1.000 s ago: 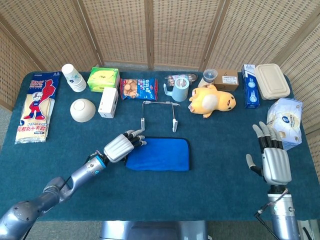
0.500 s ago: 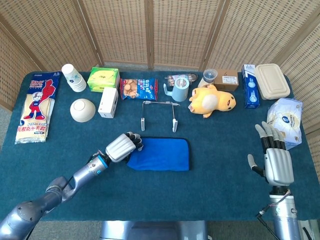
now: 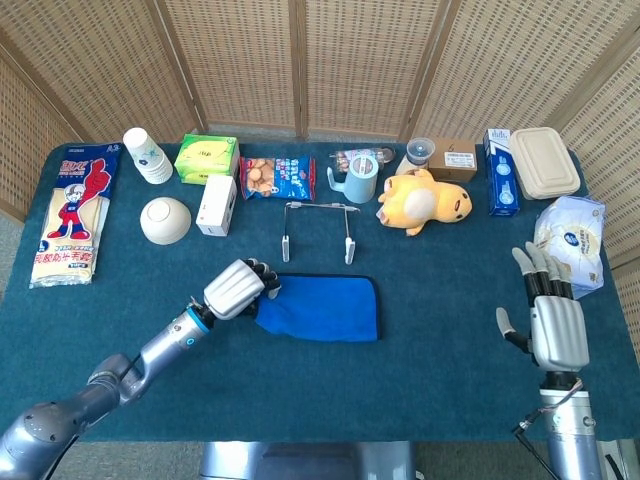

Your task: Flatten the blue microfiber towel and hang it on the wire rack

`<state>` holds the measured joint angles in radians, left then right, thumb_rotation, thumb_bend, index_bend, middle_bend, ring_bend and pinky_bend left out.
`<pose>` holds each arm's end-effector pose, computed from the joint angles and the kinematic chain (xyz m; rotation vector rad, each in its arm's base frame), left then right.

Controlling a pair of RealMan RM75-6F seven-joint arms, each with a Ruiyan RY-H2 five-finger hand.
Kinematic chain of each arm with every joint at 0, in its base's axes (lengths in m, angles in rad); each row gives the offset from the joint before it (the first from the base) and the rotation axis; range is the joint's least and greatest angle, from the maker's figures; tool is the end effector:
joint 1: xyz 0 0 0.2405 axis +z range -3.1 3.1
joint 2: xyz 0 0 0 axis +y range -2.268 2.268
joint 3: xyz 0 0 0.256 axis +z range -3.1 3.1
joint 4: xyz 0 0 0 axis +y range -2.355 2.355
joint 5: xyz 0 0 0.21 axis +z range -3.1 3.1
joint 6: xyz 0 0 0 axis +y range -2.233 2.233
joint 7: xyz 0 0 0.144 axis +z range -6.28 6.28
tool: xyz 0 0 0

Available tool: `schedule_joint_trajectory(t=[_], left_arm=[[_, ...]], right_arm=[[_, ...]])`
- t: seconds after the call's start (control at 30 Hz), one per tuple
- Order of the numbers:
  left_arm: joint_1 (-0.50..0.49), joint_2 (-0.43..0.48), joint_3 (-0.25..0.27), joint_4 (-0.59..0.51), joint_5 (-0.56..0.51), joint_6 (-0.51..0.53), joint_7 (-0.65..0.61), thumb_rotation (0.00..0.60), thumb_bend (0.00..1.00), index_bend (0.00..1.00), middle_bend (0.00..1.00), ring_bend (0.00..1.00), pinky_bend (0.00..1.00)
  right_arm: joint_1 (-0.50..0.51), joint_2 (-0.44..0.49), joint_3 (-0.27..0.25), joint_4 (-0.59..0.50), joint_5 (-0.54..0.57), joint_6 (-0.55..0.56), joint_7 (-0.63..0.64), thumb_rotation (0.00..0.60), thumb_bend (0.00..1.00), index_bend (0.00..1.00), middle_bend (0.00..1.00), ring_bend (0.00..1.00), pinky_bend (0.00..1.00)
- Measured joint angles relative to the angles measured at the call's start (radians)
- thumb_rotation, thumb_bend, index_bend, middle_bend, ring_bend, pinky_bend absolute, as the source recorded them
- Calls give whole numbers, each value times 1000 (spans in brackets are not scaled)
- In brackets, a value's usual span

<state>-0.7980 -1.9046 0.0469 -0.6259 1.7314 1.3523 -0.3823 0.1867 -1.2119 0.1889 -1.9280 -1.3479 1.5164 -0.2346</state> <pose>-0.1573 0.3491 -0.0598 -2.0984 -0.5450 -1.3819 -0.2236 -0.2235 0.1409 1.2199 -0.9653 1.1279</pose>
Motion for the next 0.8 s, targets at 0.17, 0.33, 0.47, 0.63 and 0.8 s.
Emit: schedule_joint_trajectory(t=[0.17, 0.33, 0.47, 0.63, 0.8], left_arm=[[-2, 47, -29, -100, -12, 33, 10, 600, 480, 724, 739, 665, 767], [-6, 136, -74, -278, -35, 52, 53, 600, 485, 732, 751, 692, 827], [-10, 222, -114, -449, -63, 47, 116, 600, 488, 731, 753, 692, 831], [-19, 336, -177, -658, -110, 16, 219, 600, 488, 730, 751, 690, 830], [-35, 422, -249, -818, -183, -41, 317, 600, 486, 730, 748, 684, 831]], right_arm=[[0, -5, 4, 21, 4, 0, 9, 600, 339, 0, 0, 0, 0], [-5, -9, 5, 52, 8, -2, 46, 600, 338, 0, 0, 0, 0], [-9, -11, 4, 70, 8, -5, 72, 600, 337, 0, 0, 0, 0], [-12, -17, 3, 94, 6, -10, 103, 600, 337, 0, 0, 0, 0], [-13, -24, 1, 121, 6, -20, 140, 600, 335, 0, 0, 0, 0]])
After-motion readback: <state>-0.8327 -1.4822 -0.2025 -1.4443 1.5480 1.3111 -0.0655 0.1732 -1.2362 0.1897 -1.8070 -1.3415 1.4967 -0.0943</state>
